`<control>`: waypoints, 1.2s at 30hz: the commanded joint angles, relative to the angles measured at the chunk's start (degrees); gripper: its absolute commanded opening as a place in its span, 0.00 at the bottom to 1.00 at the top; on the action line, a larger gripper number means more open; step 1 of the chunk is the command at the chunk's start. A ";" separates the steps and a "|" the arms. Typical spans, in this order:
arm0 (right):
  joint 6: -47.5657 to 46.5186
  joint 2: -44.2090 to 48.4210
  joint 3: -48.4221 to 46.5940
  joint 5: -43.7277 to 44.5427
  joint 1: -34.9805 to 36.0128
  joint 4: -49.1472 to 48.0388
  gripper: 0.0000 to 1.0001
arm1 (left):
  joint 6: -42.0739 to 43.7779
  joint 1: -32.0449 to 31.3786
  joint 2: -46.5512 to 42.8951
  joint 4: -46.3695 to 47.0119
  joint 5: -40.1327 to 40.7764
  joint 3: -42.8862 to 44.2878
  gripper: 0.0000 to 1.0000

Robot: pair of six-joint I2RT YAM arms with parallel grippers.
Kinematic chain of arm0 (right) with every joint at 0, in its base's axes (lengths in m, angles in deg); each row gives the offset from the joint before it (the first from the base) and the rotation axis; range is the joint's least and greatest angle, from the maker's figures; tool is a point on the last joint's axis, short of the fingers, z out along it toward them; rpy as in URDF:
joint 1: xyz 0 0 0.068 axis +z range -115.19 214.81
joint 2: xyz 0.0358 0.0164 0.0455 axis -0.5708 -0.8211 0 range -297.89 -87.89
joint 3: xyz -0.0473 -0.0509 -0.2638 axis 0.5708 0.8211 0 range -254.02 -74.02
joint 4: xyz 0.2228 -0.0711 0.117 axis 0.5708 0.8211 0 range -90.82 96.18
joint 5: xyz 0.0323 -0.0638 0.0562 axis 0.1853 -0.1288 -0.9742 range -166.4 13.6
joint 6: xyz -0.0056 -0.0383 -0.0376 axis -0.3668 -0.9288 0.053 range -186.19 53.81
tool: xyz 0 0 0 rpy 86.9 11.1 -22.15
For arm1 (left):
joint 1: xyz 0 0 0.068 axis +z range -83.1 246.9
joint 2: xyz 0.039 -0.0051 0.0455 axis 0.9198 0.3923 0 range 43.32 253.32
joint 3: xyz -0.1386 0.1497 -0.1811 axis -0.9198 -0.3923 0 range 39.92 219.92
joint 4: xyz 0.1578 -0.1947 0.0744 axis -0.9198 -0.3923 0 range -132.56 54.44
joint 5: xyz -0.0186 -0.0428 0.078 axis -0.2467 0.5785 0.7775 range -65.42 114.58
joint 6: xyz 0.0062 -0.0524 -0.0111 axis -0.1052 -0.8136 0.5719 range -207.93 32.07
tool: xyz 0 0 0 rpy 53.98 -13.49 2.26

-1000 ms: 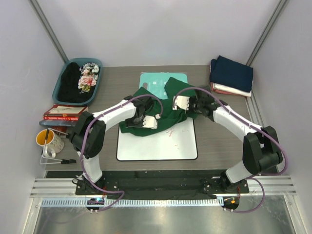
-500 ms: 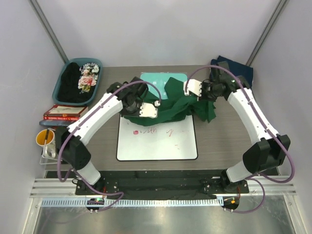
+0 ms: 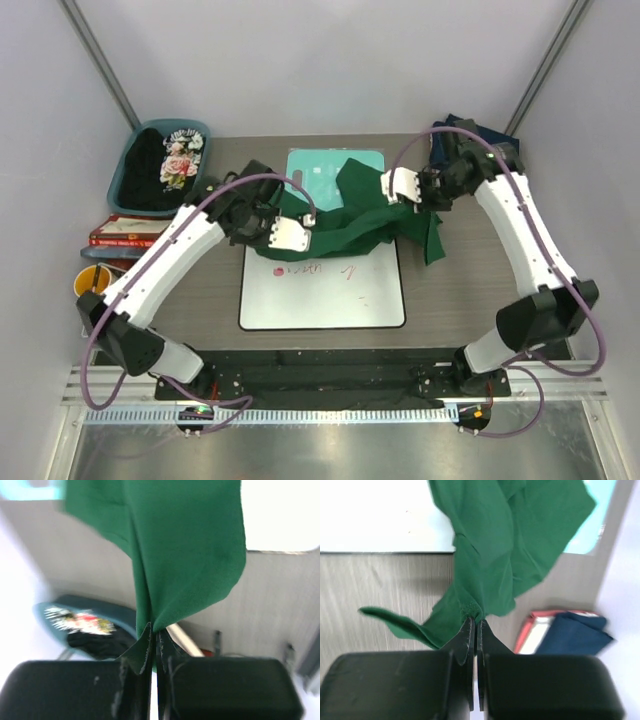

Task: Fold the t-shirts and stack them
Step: Flatten out the tshirt

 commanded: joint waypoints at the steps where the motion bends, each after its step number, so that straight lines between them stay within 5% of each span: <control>1: 6.57 -7.14 5.03 0.15 0.19 -13.95 0.01 | 1.62 0.15 4.11 -9.16 4.45 -5.07 0.00; 8: 10.70 -17.07 4.52 4.54 0.89 -38.20 0.04 | 0.92 -0.02 9.74 -8.28 2.26 -2.61 0.00; 12: 13.77 -19.45 6.54 14.00 2.56 -48.68 0.56 | 0.40 0.06 10.71 -6.96 2.34 -3.76 0.00; 14: 16.32 -19.45 8.03 17.02 2.74 -52.20 0.62 | -0.31 0.06 10.97 -6.69 2.43 -4.72 0.00; 25: 23.53 -14.45 10.66 12.99 -1.39 -27.80 0.68 | -1.45 -0.02 11.06 -4.41 2.34 -7.63 0.00; 30: 30.12 -9.62 15.76 8.42 -2.54 -26.46 0.68 | -1.54 0.06 12.29 -4.85 2.52 -6.40 0.00; 36: 32.68 -1.18 30.79 9.55 -2.01 -37.97 0.69 | -1.54 0.06 13.69 -4.32 2.69 -5.52 0.00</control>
